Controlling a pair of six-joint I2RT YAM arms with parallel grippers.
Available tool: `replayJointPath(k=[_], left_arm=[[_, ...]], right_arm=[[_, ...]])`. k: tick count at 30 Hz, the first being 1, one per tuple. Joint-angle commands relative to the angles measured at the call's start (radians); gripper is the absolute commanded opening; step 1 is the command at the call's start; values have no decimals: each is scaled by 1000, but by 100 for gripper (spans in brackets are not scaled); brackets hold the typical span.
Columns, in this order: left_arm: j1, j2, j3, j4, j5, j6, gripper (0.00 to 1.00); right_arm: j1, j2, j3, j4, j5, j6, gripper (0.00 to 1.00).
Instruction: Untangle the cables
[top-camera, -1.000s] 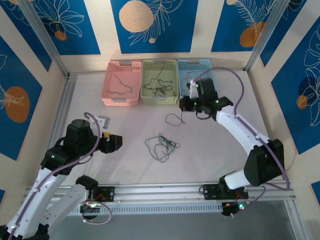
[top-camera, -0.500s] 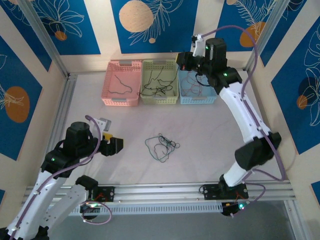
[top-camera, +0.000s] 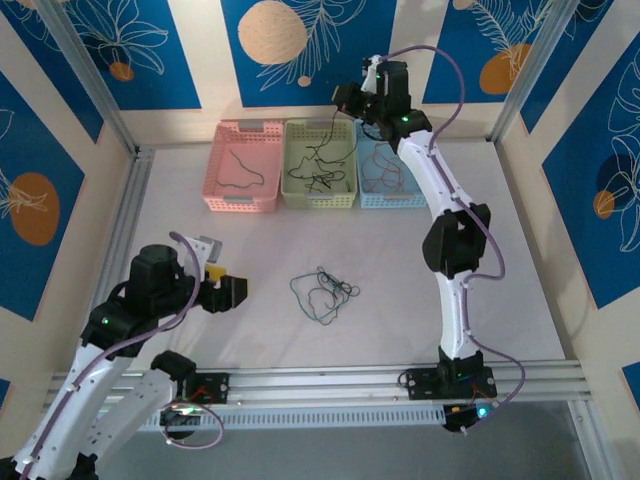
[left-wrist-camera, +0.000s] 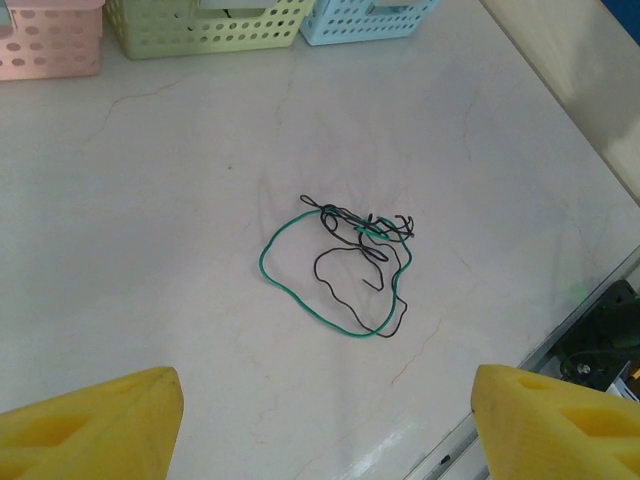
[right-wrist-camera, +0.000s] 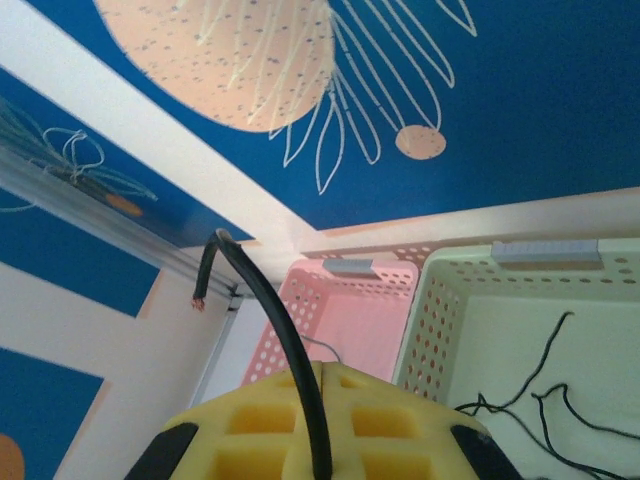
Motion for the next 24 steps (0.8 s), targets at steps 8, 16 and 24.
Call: replayJointPath(k=[8,16,24], left_arm=[[9,2,-8,18,22,23,77],[8,8,-9,19,30,23,77],[9,11,-9,19,24,22,77]], right_arm=[[17,175,-4,-100,-42,86,0],[52,129,-164,-175,-106,16,20],[58,12,-222,-243,-43,-104,46]])
